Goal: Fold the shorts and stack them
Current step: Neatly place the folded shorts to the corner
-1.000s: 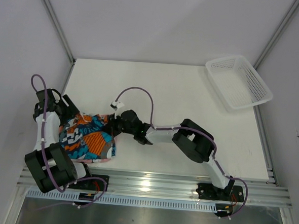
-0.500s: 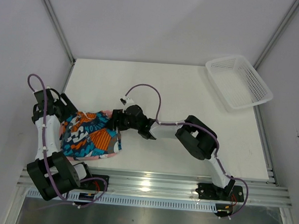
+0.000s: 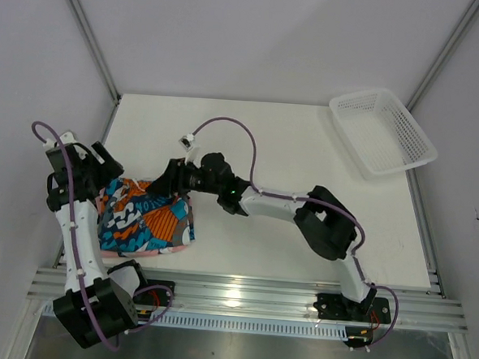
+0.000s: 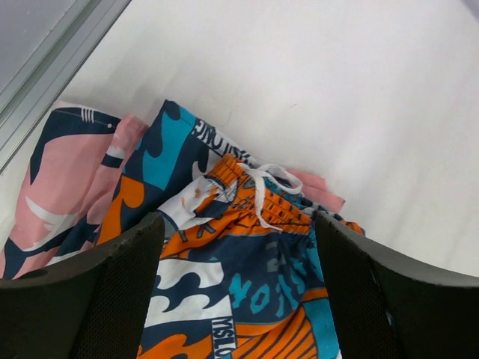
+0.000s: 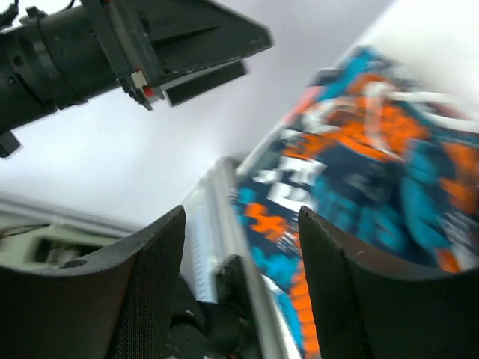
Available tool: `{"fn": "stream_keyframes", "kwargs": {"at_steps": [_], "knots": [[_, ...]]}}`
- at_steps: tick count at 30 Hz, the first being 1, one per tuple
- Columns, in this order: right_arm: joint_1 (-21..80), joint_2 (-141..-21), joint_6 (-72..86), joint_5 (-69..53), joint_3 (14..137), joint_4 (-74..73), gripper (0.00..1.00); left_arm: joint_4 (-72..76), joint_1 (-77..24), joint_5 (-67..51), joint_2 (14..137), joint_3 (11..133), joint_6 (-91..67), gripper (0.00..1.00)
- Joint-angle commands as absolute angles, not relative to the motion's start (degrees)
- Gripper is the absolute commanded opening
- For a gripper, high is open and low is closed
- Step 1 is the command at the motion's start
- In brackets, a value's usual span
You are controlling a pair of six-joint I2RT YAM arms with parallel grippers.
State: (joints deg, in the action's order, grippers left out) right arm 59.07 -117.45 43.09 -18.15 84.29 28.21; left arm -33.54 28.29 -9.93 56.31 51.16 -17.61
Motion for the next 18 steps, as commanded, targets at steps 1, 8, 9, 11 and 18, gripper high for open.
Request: {"fn": "stream_keyframes", "kwargs": {"at_steps": [1, 8, 9, 11, 18], "knots": [[58.62, -127.59, 55.61, -32.94, 89.55, 40.14, 0.63, -33.66, 27.86, -13.27, 53.44, 54.84, -19.51, 0.84], [60.82, -144.22, 61.61, -34.2, 100.1, 42.22, 0.63, -35.25, 27.86, -14.59, 53.88, 55.46, -18.9, 0.84], [61.08, -146.32, 60.92, -32.36, 101.15, 39.84, 0.63, -35.07, 27.86, -14.76, 53.88, 55.37, -18.9, 0.84], [61.35, -148.0, 59.16, -30.59, 103.27, 34.48, 0.64, -34.72, 27.86, -14.94, 53.88, 54.67, -18.98, 0.84], [61.26, -146.79, 55.5, -31.03, 106.7, 31.92, 0.67, -34.28, 27.86, -14.85, 53.61, 54.31, -18.46, 0.85]]}}
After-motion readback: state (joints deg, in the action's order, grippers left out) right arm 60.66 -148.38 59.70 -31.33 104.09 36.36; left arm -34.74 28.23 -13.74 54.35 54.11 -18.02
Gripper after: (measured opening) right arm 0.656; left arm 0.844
